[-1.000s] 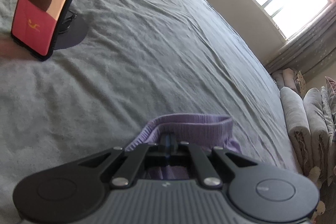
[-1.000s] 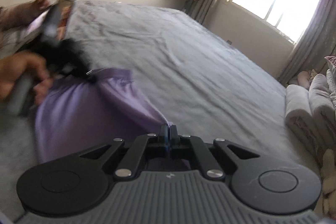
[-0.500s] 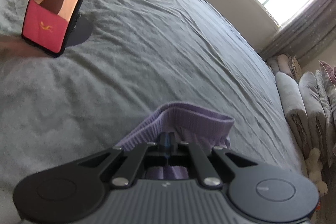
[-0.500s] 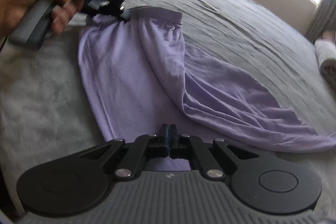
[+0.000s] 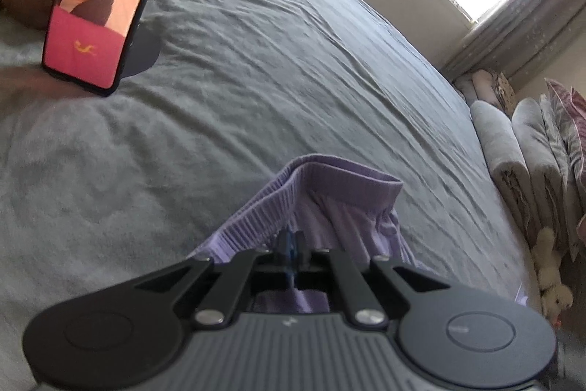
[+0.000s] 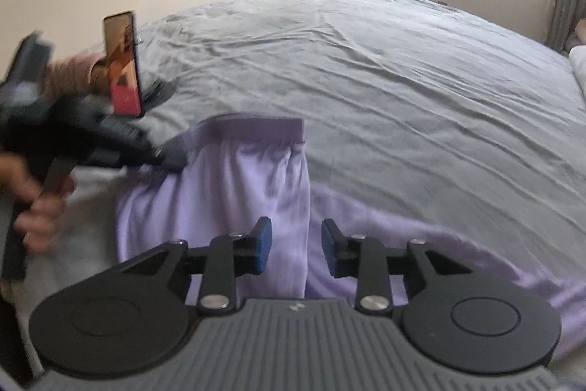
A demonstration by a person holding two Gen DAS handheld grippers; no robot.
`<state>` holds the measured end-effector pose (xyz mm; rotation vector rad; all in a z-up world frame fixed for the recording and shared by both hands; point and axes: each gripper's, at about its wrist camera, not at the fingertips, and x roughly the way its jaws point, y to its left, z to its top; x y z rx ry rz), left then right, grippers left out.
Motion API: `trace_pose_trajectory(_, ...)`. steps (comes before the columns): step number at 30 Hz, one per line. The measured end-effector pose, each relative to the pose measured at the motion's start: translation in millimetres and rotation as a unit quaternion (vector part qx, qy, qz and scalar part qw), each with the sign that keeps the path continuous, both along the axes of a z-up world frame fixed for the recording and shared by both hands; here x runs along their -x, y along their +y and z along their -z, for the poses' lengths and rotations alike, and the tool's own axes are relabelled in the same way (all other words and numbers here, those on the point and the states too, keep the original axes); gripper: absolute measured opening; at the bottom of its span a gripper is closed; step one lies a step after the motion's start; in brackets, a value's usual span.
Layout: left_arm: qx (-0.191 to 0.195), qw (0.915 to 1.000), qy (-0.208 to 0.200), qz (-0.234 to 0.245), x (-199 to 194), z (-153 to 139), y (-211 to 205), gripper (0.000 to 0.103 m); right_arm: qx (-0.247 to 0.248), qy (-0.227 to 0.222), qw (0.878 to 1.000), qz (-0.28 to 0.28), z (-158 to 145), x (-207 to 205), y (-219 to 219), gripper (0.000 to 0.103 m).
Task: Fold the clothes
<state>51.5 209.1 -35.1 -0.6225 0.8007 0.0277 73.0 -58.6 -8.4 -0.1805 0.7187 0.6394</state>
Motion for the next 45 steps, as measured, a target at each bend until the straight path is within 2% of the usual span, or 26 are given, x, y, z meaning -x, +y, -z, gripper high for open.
trace_pose_trajectory(11,0.017,0.9997,0.000,0.019,-3.4,5.6,8.6,0.002,-0.049,0.043,0.998,-0.008,20.6,-69.1,32.2,0.037)
trace_pose_trajectory(20,0.047,0.9988,0.005,0.008,-3.5,8.6,16.2,0.002,-0.112,0.058,0.992,-0.026,25.2,-75.9,43.4,0.039)
trace_pose_trajectory(22,0.054,0.9985,0.006,0.005,-2.4,8.7,18.9,0.002,-0.112,0.052,0.992,-0.026,22.3,-72.8,45.7,0.028)
trace_pose_trajectory(24,0.061,0.9981,0.006,0.002,-1.3,9.0,22.5,0.002,-0.118,0.042,0.992,-0.022,15.7,-68.0,44.1,0.013)
trace_pose_trajectory(26,0.068,0.9976,0.007,-0.001,-0.2,9.5,26.3,0.002,-0.128,0.032,0.991,-0.020,7.0,-61.4,40.8,0.007)
trace_pose_trajectory(32,0.087,0.9962,0.010,-0.009,2.7,10.5,33.1,0.002,-0.136,-0.006,0.989,-0.056,-22.8,-23.9,40.5,0.005)
trace_pose_trajectory(36,0.097,0.9952,0.011,-0.013,4.8,9.9,36.9,0.002,-0.116,-0.027,0.988,-0.100,-31.6,7.6,53.3,0.004)
trace_pose_trajectory(40,0.108,0.9938,0.011,-0.022,8.5,8.3,42.2,0.002,-0.073,-0.045,0.984,-0.155,-31.2,44.7,73.1,0.003)
trace_pose_trajectory(43,0.118,0.9927,0.010,-0.024,12.3,6.1,46.0,0.009,-0.030,-0.057,0.981,-0.184,-24.1,64.8,88.1,0.003)
trace_pose_trajectory(45,0.117,0.9929,0.005,-0.021,15.9,3.3,45.6,0.020,0.003,-0.076,0.980,-0.186,-19.3,73.3,93.6,0.003)
